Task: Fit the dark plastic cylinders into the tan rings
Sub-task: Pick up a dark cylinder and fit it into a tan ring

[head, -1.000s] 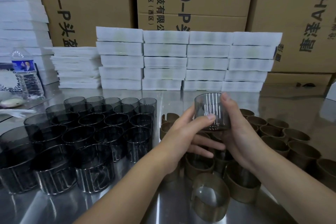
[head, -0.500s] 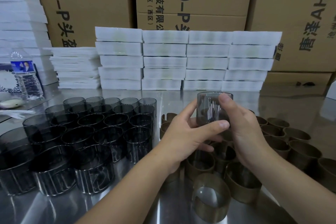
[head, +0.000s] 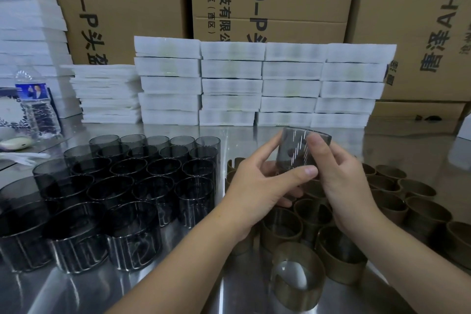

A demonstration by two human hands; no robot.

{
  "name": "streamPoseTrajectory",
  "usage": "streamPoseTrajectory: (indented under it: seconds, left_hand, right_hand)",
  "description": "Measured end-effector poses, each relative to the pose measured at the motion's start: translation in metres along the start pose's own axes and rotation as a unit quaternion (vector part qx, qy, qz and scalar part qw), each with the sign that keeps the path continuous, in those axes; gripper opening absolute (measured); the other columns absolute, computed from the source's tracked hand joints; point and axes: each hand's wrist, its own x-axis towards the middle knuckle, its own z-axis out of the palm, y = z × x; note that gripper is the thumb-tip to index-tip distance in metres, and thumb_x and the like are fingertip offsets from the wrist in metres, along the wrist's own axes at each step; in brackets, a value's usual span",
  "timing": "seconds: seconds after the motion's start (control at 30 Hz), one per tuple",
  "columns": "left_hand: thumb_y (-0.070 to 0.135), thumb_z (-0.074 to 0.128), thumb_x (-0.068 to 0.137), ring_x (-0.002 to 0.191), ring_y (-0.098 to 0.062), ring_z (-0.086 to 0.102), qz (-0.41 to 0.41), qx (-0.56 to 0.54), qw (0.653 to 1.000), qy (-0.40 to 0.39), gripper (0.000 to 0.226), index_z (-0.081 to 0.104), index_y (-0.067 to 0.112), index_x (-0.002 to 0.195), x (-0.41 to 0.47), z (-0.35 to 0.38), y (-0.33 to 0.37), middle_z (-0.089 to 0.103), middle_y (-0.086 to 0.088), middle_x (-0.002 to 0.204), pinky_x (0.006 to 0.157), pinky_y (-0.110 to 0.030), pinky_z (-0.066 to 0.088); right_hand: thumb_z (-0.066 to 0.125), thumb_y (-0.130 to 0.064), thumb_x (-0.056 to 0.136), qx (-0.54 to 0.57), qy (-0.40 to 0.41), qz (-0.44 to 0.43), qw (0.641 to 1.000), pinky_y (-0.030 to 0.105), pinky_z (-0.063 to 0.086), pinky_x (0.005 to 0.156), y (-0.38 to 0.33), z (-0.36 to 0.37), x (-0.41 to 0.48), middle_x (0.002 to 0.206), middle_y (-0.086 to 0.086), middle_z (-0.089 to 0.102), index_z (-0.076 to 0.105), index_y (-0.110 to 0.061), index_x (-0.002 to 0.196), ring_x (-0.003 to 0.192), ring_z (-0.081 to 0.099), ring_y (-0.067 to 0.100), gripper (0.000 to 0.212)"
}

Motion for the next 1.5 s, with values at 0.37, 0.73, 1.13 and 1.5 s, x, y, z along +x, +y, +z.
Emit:
streamPoseTrajectory:
  seconds: [0.37, 0.73, 1.13, 1.5]
  left_hand:
    - [0.046, 0.076, 0.068, 0.061, -0.019, 0.071, -0.026, -0.076, 0.995, -0.065, 0.050, 0.060, 0.054, 0.115, -0.005, 0.000, 0.007, 0.075, 0.000, 0.106, 0.053, -0.022, 0.055]
    - [0.049, 0.070, 0.068, 0.059, -0.018, 0.071, -0.047, -0.110, 0.989, -0.086, 0.034, 0.069, 0.043, 0.102, -0.003, -0.003, 0.008, 0.075, -0.001, 0.098, 0.051, -0.021, 0.054]
    - [0.040, 0.081, 0.068, 0.061, -0.015, 0.070, -0.021, -0.023, 1.000, -0.004, 0.052, 0.061, 0.039, 0.116, -0.002, 0.002, 0.002, 0.076, 0.011, 0.091, 0.051, -0.020, 0.054]
    - [0.045, 0.072, 0.074, 0.057, -0.015, 0.067, -0.044, -0.040, 0.998, 0.002, 0.043, 0.067, 0.031, 0.114, -0.003, -0.001, 0.002, 0.075, 0.004, 0.093, 0.051, -0.020, 0.052]
  right_hand:
    - [0.052, -0.076, 0.067, 0.066, -0.137, 0.086, 0.985, 0.041, 0.046, 0.099, -0.008, -0.003, 0.003, 0.107, 0.011, 0.073, 0.074, -0.021, 0.104, 0.105, 0.069, 0.024, 0.070]
    - [0.064, -0.084, 0.052, 0.093, -0.164, 0.091, 0.978, 0.023, 0.055, 0.075, -0.013, -0.001, 0.001, 0.104, 0.008, 0.075, 0.077, -0.027, 0.097, 0.097, 0.071, 0.020, 0.074]
    - [0.075, -0.070, 0.051, -0.018, -0.051, 0.058, 0.997, 0.023, 0.049, 0.074, -0.012, -0.001, 0.000, 0.083, 0.002, 0.077, 0.076, -0.014, 0.080, 0.080, 0.073, 0.013, 0.063]
    - [0.054, -0.078, 0.051, -0.053, -0.057, 0.078, 0.994, 0.035, 0.051, 0.089, -0.010, -0.003, 0.002, 0.089, 0.000, 0.077, 0.076, -0.019, 0.091, 0.089, 0.072, 0.015, 0.075]
